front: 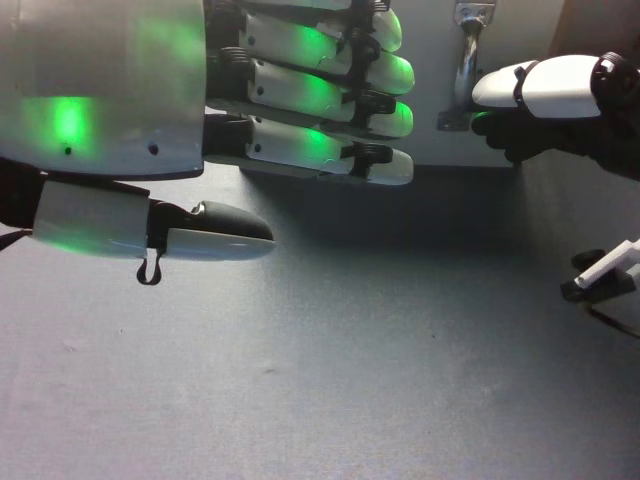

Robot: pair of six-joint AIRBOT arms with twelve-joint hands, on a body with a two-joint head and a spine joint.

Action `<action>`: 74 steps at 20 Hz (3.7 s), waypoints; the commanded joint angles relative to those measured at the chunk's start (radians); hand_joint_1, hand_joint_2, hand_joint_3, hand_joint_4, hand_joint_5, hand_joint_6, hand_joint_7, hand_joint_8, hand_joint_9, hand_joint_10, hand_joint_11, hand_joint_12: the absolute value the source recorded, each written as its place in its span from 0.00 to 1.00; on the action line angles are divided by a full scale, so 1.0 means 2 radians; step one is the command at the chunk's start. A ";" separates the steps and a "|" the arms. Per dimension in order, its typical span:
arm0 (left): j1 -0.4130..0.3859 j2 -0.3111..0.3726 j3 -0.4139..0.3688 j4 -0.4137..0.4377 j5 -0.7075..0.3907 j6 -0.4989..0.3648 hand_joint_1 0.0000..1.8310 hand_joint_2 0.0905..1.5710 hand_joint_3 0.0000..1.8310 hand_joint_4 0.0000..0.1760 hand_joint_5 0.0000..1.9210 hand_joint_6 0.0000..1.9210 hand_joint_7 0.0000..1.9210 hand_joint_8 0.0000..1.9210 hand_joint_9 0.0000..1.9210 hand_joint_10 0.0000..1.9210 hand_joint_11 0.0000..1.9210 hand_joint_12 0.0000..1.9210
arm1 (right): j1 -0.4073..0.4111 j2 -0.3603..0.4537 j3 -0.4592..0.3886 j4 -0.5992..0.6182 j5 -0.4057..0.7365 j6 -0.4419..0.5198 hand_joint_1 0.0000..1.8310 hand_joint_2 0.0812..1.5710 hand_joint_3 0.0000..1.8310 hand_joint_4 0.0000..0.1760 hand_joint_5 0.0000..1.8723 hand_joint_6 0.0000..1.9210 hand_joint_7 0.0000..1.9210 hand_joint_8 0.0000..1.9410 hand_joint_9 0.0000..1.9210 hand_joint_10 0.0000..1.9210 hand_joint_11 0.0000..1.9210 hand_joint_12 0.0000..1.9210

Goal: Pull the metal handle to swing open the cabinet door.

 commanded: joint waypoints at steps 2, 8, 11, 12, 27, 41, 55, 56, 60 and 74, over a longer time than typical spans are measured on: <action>-0.005 0.003 0.000 -0.049 -0.013 0.004 0.00 1.00 0.04 0.00 0.22 0.00 0.23 0.00 0.21 0.00 0.03 0.40 | 0.002 0.004 0.002 -0.011 0.001 0.005 0.00 1.00 0.05 0.00 0.19 0.00 0.19 0.00 0.18 0.00 0.00 0.47; -0.005 0.003 0.000 -0.049 -0.013 0.004 0.00 1.00 0.03 0.00 0.22 0.00 0.23 0.00 0.21 0.00 0.03 0.40 | 0.002 0.004 -0.001 -0.011 0.026 0.005 0.00 1.00 0.05 0.00 0.19 0.00 0.19 0.00 0.18 0.00 0.00 0.47; -0.005 0.003 0.000 -0.049 -0.013 0.004 0.00 1.00 0.04 0.00 0.23 0.00 0.23 0.00 0.21 0.00 0.03 0.40 | 0.002 0.004 -0.003 -0.011 0.033 0.005 0.00 1.00 0.05 0.00 0.19 0.00 0.19 0.00 0.18 0.00 0.00 0.47; -0.005 0.003 0.000 -0.049 -0.013 0.004 0.00 1.00 0.04 0.00 0.23 0.00 0.23 0.00 0.21 0.00 0.03 0.40 | 0.003 0.003 -0.004 -0.011 0.037 0.005 0.00 1.00 0.05 0.00 0.19 0.00 0.19 0.00 0.17 0.00 0.00 0.47; -0.005 0.003 0.000 -0.049 -0.013 0.004 0.00 1.00 0.03 0.00 0.23 0.00 0.23 0.00 0.21 0.00 0.03 0.39 | 0.029 0.009 -0.035 -0.004 0.042 0.005 0.00 1.00 0.06 0.00 0.20 0.00 0.20 0.00 0.18 0.00 0.00 0.48; -0.005 0.003 0.000 -0.049 -0.013 0.004 0.00 1.00 0.04 0.00 0.22 0.00 0.23 0.00 0.21 0.00 0.03 0.39 | 0.027 0.030 -0.067 -0.004 0.029 0.005 0.00 1.00 0.05 0.00 0.19 0.00 0.19 0.00 0.17 0.00 0.00 0.48; -0.005 0.003 0.000 -0.049 -0.013 0.004 0.00 1.00 0.04 0.00 0.22 0.00 0.23 0.00 0.21 0.00 0.04 0.39 | 0.024 0.046 -0.067 -0.004 0.009 0.005 0.00 1.00 0.06 0.00 0.20 0.00 0.20 0.00 0.18 0.00 0.00 0.49; -0.005 0.003 0.000 -0.049 -0.013 0.004 0.00 1.00 0.04 0.00 0.22 0.00 0.23 0.00 0.21 0.00 0.04 0.39 | 0.024 0.046 -0.066 -0.003 0.008 0.005 0.00 1.00 0.06 0.00 0.20 0.00 0.20 0.00 0.18 0.00 0.00 0.48; -0.005 0.003 0.000 -0.049 -0.013 0.004 0.00 1.00 0.04 0.00 0.22 0.00 0.23 0.00 0.21 0.00 0.03 0.39 | 0.023 0.041 -0.061 -0.003 -0.001 0.005 0.00 1.00 0.05 0.00 0.20 0.00 0.20 0.00 0.18 0.00 0.00 0.47; -0.005 0.003 0.000 -0.049 -0.013 0.004 0.00 1.00 0.03 0.00 0.22 0.00 0.23 0.00 0.21 0.00 0.02 0.40 | 0.020 0.043 -0.054 -0.003 -0.003 0.005 0.00 1.00 0.05 0.00 0.18 0.00 0.19 0.00 0.17 0.00 0.00 0.46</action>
